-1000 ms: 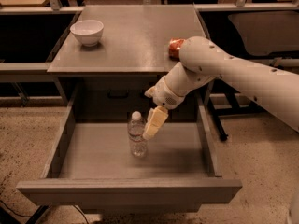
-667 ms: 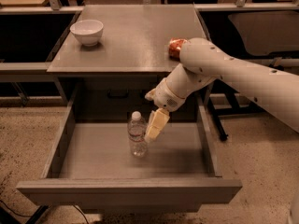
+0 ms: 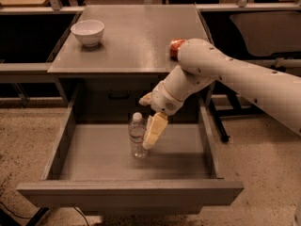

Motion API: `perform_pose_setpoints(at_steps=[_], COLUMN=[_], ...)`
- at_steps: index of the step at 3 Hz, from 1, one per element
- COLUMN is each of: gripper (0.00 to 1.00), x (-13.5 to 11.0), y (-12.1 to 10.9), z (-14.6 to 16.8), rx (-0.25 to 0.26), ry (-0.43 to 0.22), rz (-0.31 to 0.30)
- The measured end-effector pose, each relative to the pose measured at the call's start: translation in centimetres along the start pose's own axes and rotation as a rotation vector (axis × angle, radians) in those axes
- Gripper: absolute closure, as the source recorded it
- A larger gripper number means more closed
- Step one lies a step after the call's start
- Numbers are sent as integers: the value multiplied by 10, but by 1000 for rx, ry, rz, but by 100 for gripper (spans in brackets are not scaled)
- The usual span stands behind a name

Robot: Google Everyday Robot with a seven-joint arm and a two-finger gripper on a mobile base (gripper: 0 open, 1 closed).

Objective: Pick water bottle from bottom drawer and place on counter

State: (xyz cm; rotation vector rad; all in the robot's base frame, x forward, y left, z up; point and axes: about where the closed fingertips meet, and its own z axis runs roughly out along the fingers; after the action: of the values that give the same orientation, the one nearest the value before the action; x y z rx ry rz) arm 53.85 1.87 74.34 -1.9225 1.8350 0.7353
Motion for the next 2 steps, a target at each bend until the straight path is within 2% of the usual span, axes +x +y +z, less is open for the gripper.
perform_pose_setpoints(at_steps=[2], gripper=[0], x=[-32], y=[13], z=[8], rx=[-15], ry=[-39], rz=[-69])
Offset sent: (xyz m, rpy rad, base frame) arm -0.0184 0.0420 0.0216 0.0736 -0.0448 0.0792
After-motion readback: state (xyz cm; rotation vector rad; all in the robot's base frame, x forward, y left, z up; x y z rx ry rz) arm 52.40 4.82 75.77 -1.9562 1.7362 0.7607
